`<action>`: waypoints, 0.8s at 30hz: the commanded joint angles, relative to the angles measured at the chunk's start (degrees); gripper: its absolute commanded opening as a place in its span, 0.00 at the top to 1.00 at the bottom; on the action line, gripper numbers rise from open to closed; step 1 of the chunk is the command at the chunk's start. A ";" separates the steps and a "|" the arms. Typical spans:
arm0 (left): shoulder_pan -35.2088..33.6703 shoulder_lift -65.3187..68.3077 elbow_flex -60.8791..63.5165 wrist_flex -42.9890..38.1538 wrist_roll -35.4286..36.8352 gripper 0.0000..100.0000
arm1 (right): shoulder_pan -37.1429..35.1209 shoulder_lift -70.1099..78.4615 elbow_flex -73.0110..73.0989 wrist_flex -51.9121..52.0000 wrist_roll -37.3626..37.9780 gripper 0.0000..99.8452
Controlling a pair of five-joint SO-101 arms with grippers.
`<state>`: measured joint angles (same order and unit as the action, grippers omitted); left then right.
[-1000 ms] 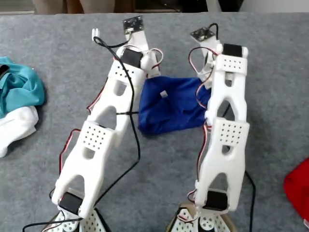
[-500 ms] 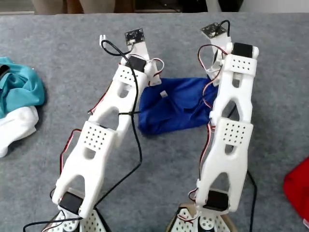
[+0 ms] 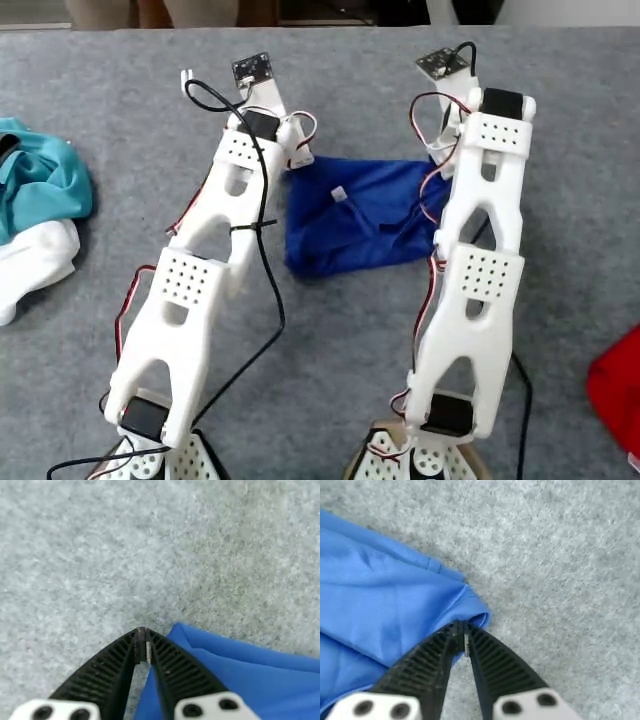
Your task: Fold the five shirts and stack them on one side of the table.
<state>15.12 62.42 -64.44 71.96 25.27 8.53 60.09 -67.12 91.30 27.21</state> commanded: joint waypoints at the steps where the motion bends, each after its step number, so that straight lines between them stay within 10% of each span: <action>1: 0.00 -5.05 -2.90 1.93 0.18 0.98 | -0.13 -2.95 -6.02 2.99 0.09 0.99; 11: -2.02 -7.08 -22.24 16.00 0.44 0.98 | -0.04 -8.57 -20.26 11.16 1.67 0.99; 24: -25.85 -13.85 -30.24 29.01 -6.07 0.98 | -6.11 -55.43 40.04 10.64 13.89 0.92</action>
<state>-5.19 52.75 -92.92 98.33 23.08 5.45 18.42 -40.75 101.49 38.46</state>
